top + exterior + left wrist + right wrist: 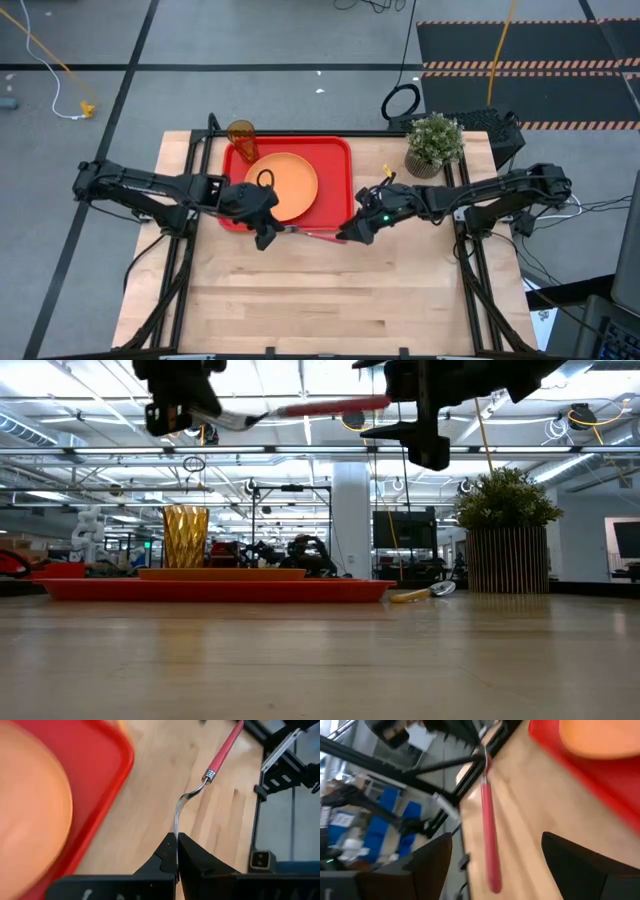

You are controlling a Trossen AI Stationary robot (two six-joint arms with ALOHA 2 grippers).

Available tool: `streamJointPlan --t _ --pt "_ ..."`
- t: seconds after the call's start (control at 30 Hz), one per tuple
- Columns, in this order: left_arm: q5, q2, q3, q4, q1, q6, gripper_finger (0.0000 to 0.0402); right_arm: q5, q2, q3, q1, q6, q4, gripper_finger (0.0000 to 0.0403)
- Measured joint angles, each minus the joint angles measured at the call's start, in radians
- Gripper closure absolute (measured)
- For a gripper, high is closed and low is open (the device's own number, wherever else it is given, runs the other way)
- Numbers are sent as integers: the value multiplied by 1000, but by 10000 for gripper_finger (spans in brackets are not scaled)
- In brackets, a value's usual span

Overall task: Pick and place plate/cup/fork/spoon on tray
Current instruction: Put the pink fork on the red tray to the right of the orange plate

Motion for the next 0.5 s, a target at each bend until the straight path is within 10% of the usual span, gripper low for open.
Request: streamJointPlan --t 0.23,0.5 --pt "93 0 0 -61 55 -185 401 169 0 42 17 -233 99 115" --pt "176 0 0 -13 112 -383 401 331 16 349 57 -749 -344 116"
